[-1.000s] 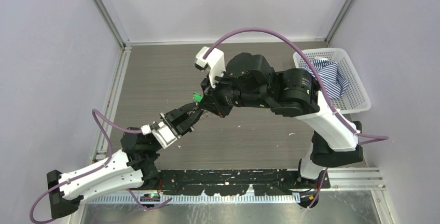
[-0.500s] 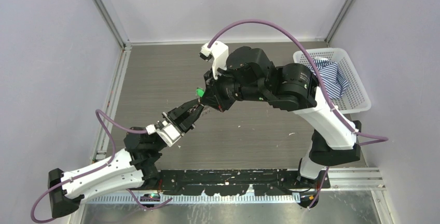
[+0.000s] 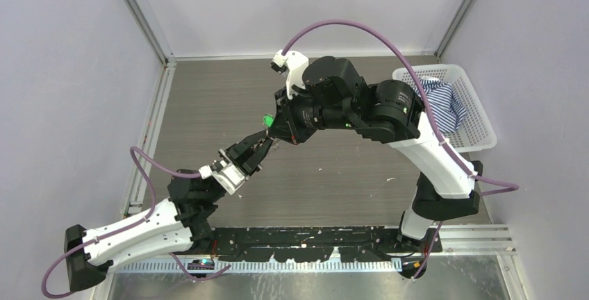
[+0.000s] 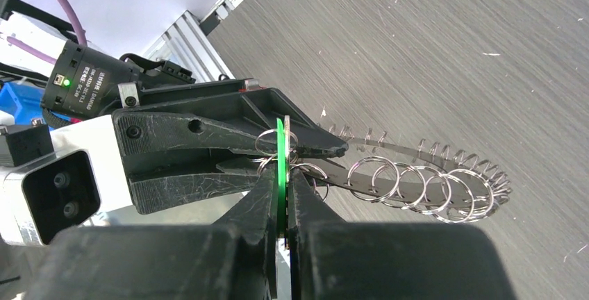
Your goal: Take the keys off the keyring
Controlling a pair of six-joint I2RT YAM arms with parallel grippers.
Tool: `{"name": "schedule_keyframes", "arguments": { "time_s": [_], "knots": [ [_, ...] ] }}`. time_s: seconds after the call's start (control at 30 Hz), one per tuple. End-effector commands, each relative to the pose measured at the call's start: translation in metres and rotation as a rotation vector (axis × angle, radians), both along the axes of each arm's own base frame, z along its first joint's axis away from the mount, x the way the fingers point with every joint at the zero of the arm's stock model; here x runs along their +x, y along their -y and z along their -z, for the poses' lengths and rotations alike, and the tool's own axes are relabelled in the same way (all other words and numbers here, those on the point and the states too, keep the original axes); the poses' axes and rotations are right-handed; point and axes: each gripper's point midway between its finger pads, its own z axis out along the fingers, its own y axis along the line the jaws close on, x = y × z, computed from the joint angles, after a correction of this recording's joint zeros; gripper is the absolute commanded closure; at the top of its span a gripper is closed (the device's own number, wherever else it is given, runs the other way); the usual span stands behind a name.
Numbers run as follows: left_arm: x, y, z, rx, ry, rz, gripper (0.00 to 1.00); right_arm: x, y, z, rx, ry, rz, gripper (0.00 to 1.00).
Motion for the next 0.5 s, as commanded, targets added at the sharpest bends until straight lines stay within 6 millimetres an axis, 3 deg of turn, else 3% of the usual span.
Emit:
{"name": "schedule_keyframes", "arguments": {
  "time_s": [0.0, 0.27, 0.47],
  "knots": [
    [-0.017, -0.004, -0.021, -0.050, 0.089, 0.046, 1.00, 0.030, -0.001, -0.007, 0.045, 0.011, 0.120, 0.99],
    [-0.012, -0.008, -0.023, -0.071, 0.079, 0.018, 1.00, 0.036, 0.002, -0.006, 0.049, 0.003, 0.154, 0.99],
    [-0.001, -0.031, -0.027, -0.221, 0.042, -0.055, 1.00, 0.042, 0.004, -0.011, 0.088, 0.022, 0.192, 0.99]
  ]
}}
